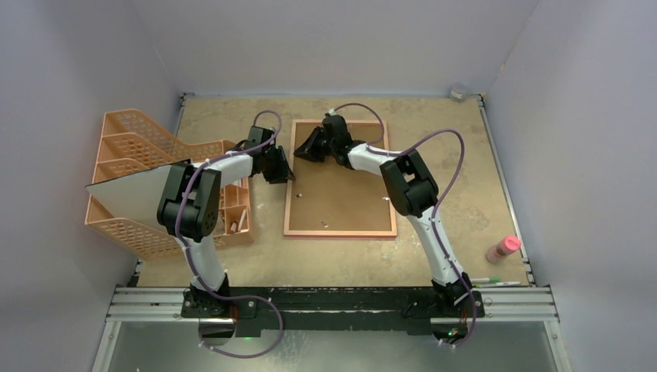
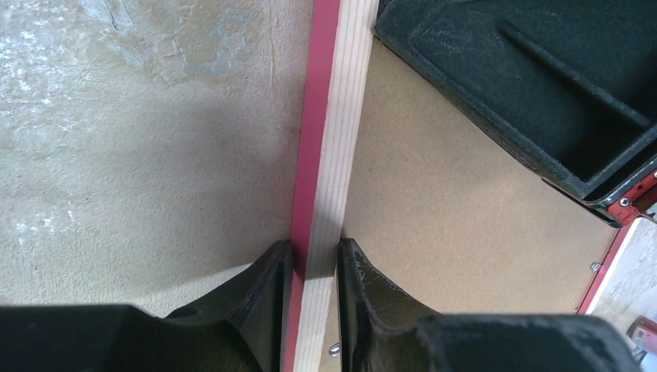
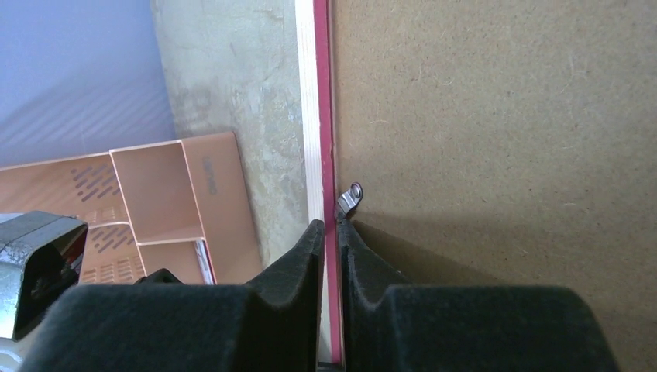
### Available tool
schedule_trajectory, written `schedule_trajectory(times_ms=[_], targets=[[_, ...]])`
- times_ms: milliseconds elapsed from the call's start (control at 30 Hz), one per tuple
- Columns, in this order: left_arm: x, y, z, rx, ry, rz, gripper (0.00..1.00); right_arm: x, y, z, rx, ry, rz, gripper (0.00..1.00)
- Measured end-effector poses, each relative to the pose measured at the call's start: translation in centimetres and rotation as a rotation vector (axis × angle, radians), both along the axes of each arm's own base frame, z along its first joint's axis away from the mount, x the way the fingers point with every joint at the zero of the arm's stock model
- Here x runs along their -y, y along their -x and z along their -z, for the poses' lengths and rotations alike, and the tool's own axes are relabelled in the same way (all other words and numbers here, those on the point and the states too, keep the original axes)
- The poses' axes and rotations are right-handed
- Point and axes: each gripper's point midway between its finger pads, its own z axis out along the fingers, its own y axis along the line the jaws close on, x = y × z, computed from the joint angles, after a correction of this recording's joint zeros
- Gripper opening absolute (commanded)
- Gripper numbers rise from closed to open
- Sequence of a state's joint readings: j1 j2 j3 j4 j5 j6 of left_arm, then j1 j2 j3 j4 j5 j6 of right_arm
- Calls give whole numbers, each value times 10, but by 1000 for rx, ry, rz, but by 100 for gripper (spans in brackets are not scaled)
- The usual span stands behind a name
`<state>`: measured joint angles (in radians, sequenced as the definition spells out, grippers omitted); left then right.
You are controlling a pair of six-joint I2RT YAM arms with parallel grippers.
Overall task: Put the photo into the frame
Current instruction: Install the photo frame at the center of the board.
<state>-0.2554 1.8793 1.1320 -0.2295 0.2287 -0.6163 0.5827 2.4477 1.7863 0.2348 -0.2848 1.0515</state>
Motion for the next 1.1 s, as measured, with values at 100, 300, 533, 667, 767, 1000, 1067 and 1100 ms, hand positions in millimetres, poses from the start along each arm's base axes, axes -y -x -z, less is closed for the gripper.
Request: schedule_trajectory(times_ms=[100,300,533,667,767,1000,1067,1100], targets=[[0,0,0,1,3,1,26,-1,-2,0,5,-4,4,18],[1,0,0,0,7,2,26,-1,-5,-1,21,-1,9,23],[3,0,0,2,20,8,26,-3,-12,-6,122,29,5,32],[3,0,-1,4,26,11,27,0,-16,-9,183,67,1,37],[3,0,0,6,29,9,29,10,-18,-13,208,130,6,40],[3,0,-1,3,34,-7,35,38,-20,-42,291,324,-10,45],[3,0,-2,3,34,-15,37,42,-26,-50,332,371,-22,46],[2,-1,-2,3,33,-18,37,45,-29,-53,353,403,-27,47]])
